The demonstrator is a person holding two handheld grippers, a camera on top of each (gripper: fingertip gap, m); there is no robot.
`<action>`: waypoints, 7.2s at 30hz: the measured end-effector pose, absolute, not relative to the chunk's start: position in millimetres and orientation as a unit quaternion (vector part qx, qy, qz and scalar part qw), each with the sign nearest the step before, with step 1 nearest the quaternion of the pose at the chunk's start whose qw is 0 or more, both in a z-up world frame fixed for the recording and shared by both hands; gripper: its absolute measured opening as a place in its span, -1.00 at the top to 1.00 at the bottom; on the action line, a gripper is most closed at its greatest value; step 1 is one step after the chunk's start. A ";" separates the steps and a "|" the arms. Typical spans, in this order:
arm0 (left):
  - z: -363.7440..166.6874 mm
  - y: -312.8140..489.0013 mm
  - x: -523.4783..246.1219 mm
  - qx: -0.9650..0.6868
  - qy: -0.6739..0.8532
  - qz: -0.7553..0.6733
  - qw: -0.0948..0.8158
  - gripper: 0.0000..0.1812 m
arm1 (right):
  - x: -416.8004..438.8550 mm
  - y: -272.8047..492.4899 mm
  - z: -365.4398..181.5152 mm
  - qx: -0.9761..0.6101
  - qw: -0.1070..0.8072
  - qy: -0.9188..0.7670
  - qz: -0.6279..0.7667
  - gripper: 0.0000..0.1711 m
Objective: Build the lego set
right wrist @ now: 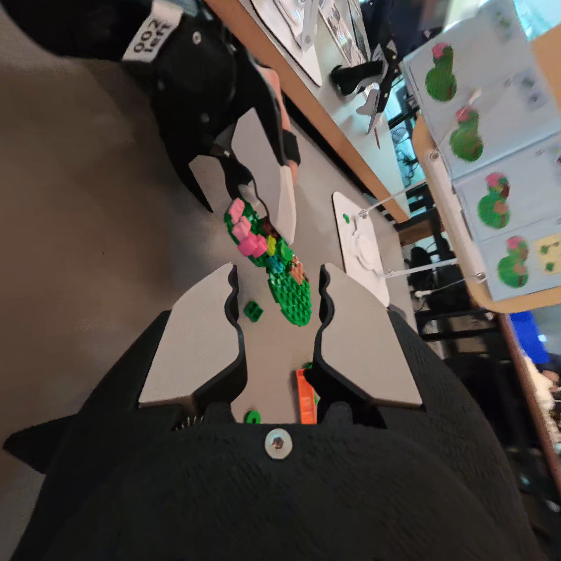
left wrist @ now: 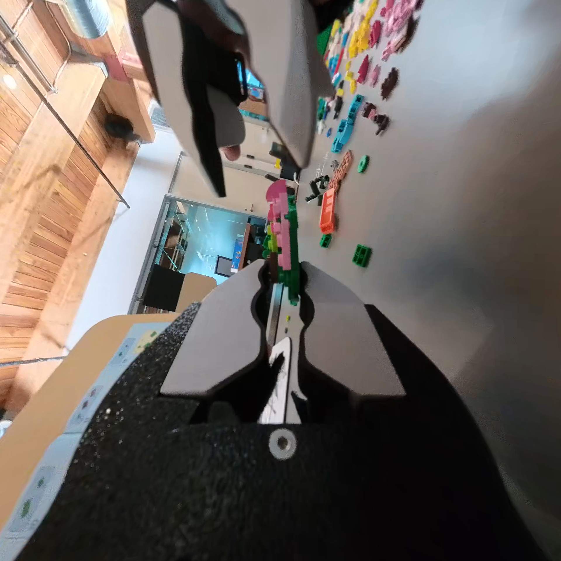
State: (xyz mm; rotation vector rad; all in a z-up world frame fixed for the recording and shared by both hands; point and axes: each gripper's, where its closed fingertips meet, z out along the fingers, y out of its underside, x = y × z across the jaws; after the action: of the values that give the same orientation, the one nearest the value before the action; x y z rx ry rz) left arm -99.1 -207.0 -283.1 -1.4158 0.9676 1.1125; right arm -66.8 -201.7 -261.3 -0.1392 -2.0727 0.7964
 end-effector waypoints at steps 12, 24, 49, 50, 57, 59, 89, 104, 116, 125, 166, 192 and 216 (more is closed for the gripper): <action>-282.2 -217.0 -92.3 -0.586 0.437 0.419 0.539 0.82 | -76.0 -216.0 -288.9 0.004 0.470 -0.846 0.253 0.31; -285.6 -211.3 -97.3 -0.558 0.450 0.507 0.478 0.82 | -89.0 -202.2 -255.1 -0.336 0.251 -0.752 0.509 0.78; -292.7 -208.4 -84.3 -0.526 0.486 0.538 0.446 0.82 | -77.5 -203.9 -278.5 -0.385 0.183 -0.787 0.445 0.84; -292.7 -208.3 -84.0 -0.526 0.485 0.538 0.446 0.82 | -76.9 -204.1 -279.2 -0.387 0.180 -0.788 0.445 0.84; -293.2 -207.7 -81.2 -0.523 0.488 0.537 0.448 0.83 | -74.4 -208.5 -284.1 -0.391 0.159 -0.791 0.443 0.84; -293.5 -207.5 -80.4 -0.523 0.488 0.536 0.448 0.83 | -74.0 -208.5 -285.5 -0.394 0.154 -0.791 0.441 0.84; -273.1 -217.6 -83.9 -0.595 0.404 0.376 0.584 0.82 | -67.0 -224.3 -271.2 0.010 0.487 -0.821 0.297 0.39; -280.0 -216.1 -79.2 -0.604 0.413 0.362 0.578 0.82 | -77.2 -218.3 -276.6 0.037 0.545 -0.811 0.211 0.79; -282.5 -215.2 -91.5 -0.621 0.397 0.373 0.564 0.82 | -90.0 -214.3 -279.0 0.025 0.579 -0.804 0.132 0.80; -284.1 -214.5 -92.8 -0.627 0.394 0.365 0.565 0.82 | -91.4 -213.3 -280.2 0.010 0.571 -0.809 0.139 0.80; -294.7 -211.1 -88.9 -0.673 0.375 0.321 0.551 0.82 | -90.5 -202.9 -292.1 -0.081 0.500 -0.847 0.159 0.78; -300.5 -209.1 -88.8 -0.690 0.379 0.335 0.518 0.82 | -86.6 -198.9 -298.5 -0.074 0.487 -0.862 0.122 0.79; -298.1 -210.2 -84.6 -0.720 0.340 0.238 0.556 0.82 | -81.9 -201.7 -295.2 -0.113 0.441 -0.868 0.197 0.82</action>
State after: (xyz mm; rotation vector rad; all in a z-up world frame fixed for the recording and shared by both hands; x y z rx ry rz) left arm -84.6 -210.2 -298.1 -1.7014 0.8023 0.5630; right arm -81.9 -201.7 -295.2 -0.2802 -2.1563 0.4898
